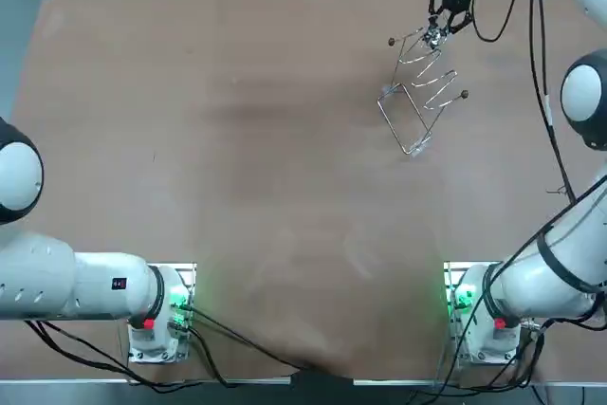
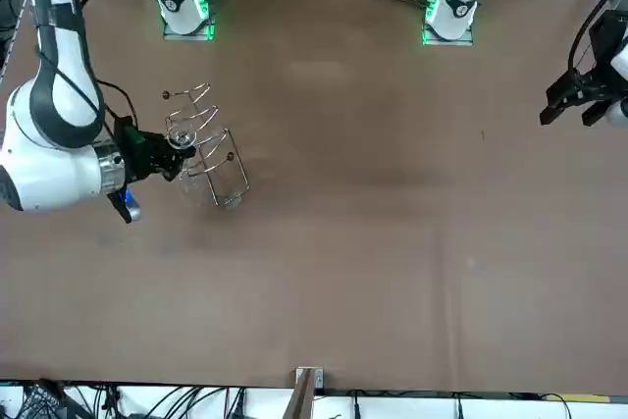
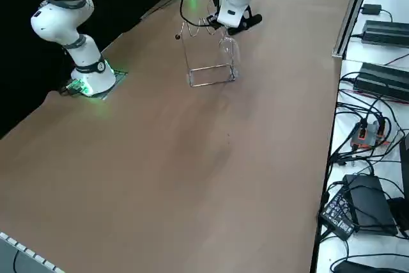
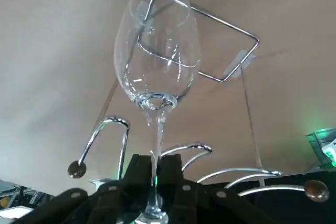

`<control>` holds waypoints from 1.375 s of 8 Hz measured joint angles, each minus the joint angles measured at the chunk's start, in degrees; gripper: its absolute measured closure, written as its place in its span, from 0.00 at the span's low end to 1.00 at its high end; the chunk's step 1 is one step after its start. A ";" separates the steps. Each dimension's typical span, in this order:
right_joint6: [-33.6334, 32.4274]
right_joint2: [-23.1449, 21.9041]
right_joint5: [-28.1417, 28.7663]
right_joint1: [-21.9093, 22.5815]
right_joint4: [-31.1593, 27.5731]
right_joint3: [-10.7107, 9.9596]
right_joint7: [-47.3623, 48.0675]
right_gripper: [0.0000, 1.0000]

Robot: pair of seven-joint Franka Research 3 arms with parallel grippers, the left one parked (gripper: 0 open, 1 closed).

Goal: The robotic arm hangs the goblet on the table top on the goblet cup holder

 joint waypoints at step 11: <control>2.79 0.51 1.46 3.34 -1.15 0.00 3.82 0.89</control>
